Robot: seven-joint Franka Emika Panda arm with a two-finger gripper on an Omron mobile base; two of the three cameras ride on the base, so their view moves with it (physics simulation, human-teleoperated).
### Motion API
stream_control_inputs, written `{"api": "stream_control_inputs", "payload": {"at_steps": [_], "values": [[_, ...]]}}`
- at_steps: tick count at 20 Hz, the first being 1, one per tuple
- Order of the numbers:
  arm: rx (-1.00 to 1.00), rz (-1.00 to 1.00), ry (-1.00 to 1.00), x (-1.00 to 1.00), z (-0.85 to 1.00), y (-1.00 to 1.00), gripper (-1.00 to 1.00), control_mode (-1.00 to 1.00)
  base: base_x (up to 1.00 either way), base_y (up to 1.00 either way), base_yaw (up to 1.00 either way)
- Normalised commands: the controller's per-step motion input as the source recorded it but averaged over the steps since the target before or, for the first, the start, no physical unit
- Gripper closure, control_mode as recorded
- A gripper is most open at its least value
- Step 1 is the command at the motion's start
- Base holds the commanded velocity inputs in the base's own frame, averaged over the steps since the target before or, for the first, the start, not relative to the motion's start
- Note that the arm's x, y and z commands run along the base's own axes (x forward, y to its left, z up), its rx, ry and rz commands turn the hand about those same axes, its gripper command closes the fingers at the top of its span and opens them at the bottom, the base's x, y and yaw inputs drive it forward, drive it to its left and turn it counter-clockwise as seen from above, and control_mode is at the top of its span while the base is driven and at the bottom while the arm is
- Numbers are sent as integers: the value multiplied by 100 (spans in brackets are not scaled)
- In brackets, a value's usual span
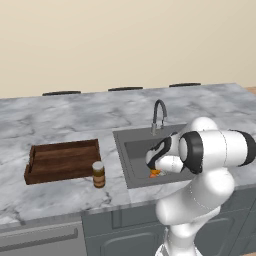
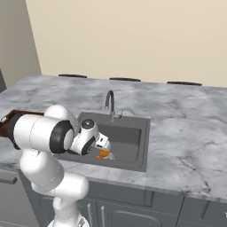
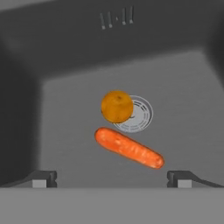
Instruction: Pick up all produce items and place them in the sink. Turn on the sink faucet to wash them. Then turn the sink off and put them in the tray.
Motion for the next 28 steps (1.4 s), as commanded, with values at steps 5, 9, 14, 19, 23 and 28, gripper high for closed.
{"api": "stream_control_inputs", "payload": {"at_steps": [5,9,14,19,23,28], "values": [[0,0,0,5,-10,-1,-100,-100,0,0,0],[0,0,-2,3,-12,-3,-100,-100,0,0,0],[0,0,-5,1,-6,-7,-100,-100,0,0,0],[0,0,-2,0,-1,-2,-100,-100,0,0,0],[0,0,-3,0,-1,0,-100,-100,0,0,0],[0,0,-3,0,0,0,-100,-100,0,0,0]]}}
